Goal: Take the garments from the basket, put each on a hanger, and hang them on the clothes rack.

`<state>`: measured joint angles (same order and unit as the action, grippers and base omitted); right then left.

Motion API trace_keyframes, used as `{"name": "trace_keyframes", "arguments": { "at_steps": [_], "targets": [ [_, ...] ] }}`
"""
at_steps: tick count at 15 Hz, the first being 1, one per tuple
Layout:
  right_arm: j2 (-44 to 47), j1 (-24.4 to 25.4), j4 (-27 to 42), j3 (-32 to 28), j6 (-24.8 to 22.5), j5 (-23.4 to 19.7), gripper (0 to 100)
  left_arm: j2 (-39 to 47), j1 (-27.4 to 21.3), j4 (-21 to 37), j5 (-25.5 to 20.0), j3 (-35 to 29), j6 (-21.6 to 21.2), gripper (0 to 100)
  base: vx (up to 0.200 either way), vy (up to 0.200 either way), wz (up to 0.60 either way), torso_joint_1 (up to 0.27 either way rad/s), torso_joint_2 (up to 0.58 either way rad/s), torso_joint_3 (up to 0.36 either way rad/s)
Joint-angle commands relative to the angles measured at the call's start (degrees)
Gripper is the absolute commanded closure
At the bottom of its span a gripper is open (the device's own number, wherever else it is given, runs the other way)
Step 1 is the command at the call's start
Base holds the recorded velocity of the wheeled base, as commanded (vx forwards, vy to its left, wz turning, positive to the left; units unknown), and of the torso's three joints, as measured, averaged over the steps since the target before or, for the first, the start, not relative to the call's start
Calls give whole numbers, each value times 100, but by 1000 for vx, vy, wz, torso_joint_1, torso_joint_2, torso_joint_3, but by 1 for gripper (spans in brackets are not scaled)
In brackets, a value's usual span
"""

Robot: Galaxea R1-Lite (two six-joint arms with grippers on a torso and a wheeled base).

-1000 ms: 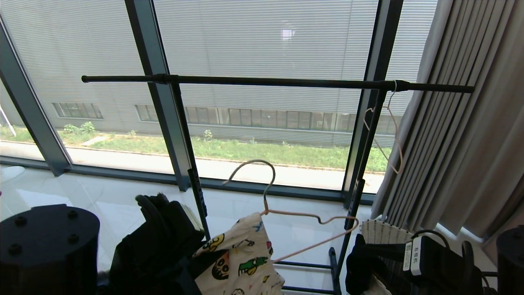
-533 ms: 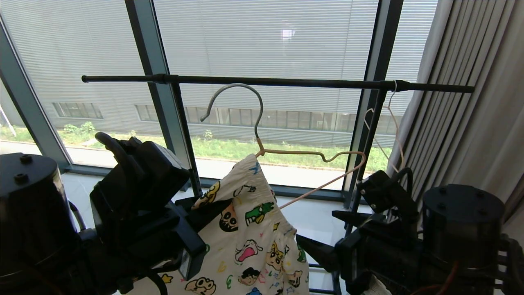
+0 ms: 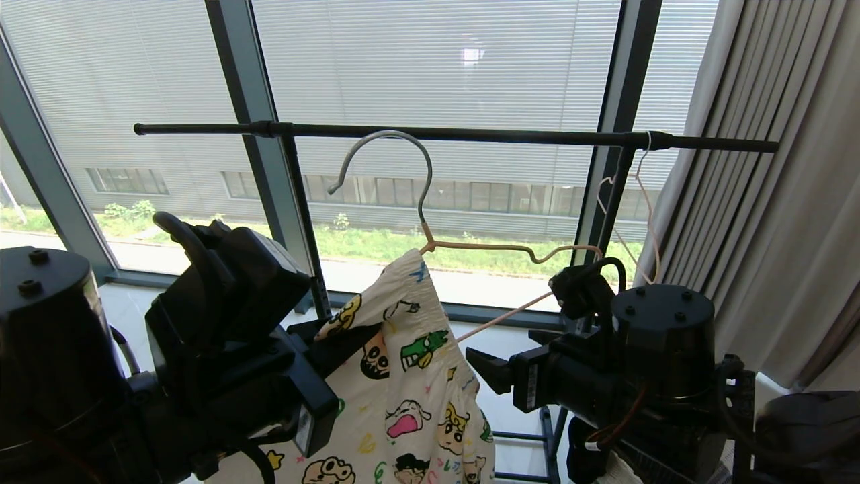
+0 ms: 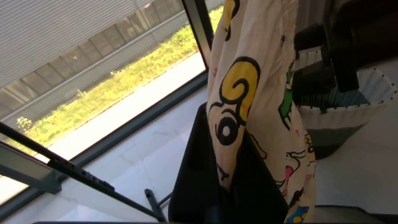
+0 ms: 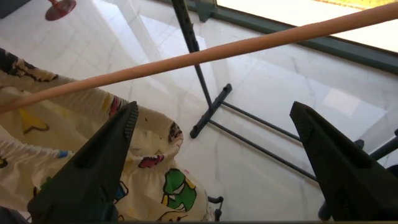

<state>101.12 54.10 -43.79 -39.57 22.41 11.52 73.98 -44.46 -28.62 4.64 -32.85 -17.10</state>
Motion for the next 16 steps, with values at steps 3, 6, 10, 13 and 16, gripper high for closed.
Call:
{"name": "trace_keyframes", "arguments": {
  "at_steps": [3,6,10,13,16],
  "targets": [
    [-13,83,2,107,-26,8,0,2,7,-3,1,-11,5,100,0,0,0,0,0,0],
    [-180,452,2,485,-43,8,0,19,7,-3,1,-19,5,100,0,0,0,0,0,0],
    [-180,663,37,626,-70,-1,0,19,-89,-3,-7,-169,-4,100,0,0,0,0,0,0],
    [4,663,37,635,-61,8,0,-86,-230,-12,1,-239,-12,100,0,0,0,0,0,0],
    [118,663,46,635,-61,8,0,-156,-327,-3,1,-336,-21,100,0,0,0,0,0,0]
  ]
}}
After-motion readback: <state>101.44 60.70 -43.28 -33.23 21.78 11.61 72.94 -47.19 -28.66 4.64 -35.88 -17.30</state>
